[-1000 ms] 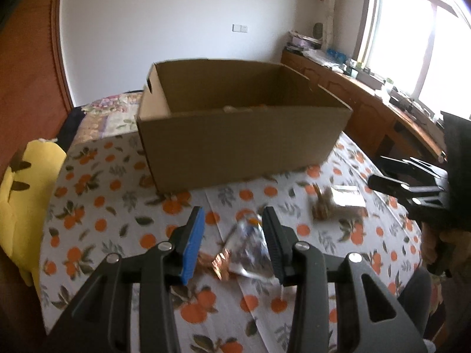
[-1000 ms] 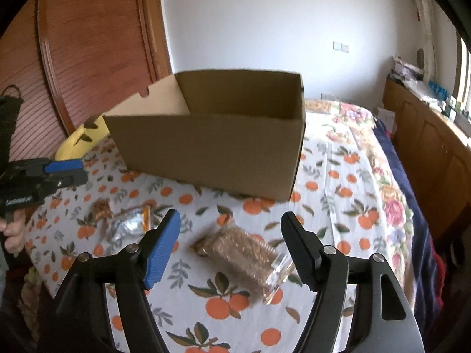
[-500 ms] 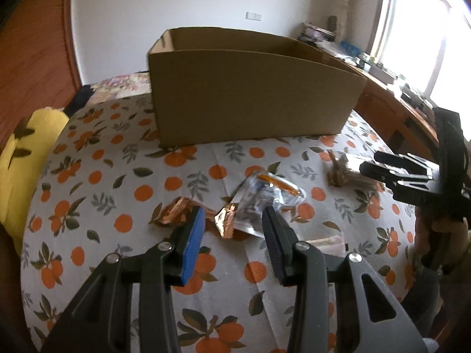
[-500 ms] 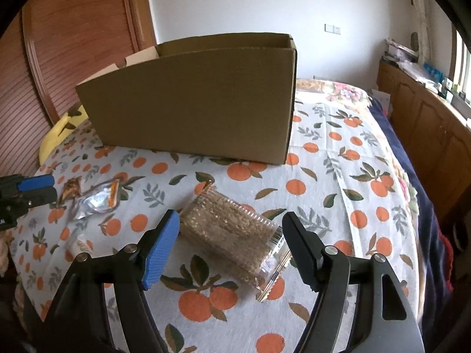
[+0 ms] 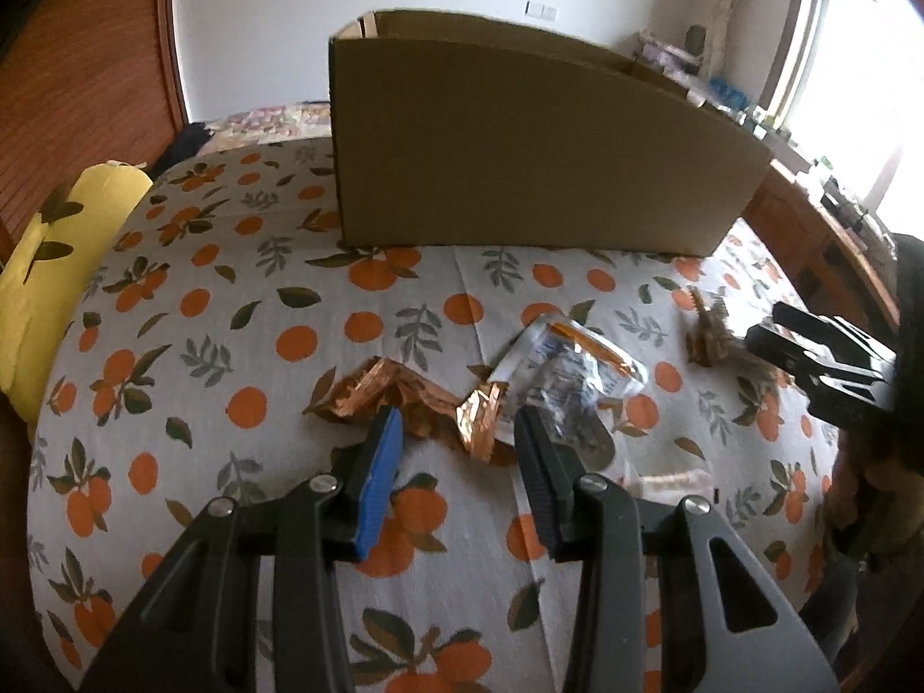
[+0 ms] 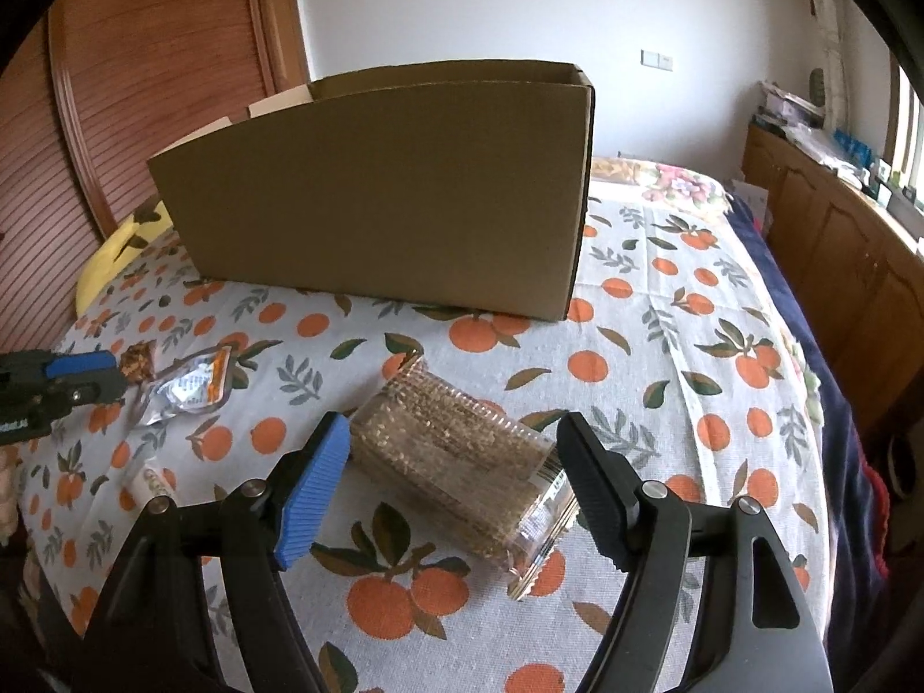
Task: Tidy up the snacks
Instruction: 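Grasp the copper foil packet with the left tool while the right tool grasps the clear granola pack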
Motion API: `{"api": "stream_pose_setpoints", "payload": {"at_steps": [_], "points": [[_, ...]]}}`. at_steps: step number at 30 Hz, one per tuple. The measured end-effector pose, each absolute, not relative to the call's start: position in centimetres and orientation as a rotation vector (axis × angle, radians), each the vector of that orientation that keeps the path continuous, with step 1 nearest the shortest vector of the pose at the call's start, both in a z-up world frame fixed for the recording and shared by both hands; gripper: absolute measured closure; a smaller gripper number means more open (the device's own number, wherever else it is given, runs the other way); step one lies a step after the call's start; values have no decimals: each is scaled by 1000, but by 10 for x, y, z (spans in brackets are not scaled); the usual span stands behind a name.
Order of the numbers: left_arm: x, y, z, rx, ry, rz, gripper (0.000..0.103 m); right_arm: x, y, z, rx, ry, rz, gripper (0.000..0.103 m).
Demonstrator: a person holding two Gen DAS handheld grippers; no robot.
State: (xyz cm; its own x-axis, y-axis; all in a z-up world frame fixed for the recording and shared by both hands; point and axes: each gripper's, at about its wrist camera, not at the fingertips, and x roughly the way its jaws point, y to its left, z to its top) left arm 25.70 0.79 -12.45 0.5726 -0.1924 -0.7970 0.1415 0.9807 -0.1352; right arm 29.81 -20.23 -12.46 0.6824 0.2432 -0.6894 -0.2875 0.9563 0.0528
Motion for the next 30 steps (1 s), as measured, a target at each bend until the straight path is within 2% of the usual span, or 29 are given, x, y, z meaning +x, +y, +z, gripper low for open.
{"api": "stream_pose_setpoints", "payload": {"at_steps": [8, 25, 30], "points": [[278, 11, -131, -98, 978, -165, 63, 300, -203, -127, -62, 769, 273, 27], [285, 51, -122, -261, 896, -74, 63, 300, -201, -129, -82, 767, 266, 27], [288, 52, -122, -234, 899, -81, 63, 300, -201, -129, -69, 769, 273, 26]]}}
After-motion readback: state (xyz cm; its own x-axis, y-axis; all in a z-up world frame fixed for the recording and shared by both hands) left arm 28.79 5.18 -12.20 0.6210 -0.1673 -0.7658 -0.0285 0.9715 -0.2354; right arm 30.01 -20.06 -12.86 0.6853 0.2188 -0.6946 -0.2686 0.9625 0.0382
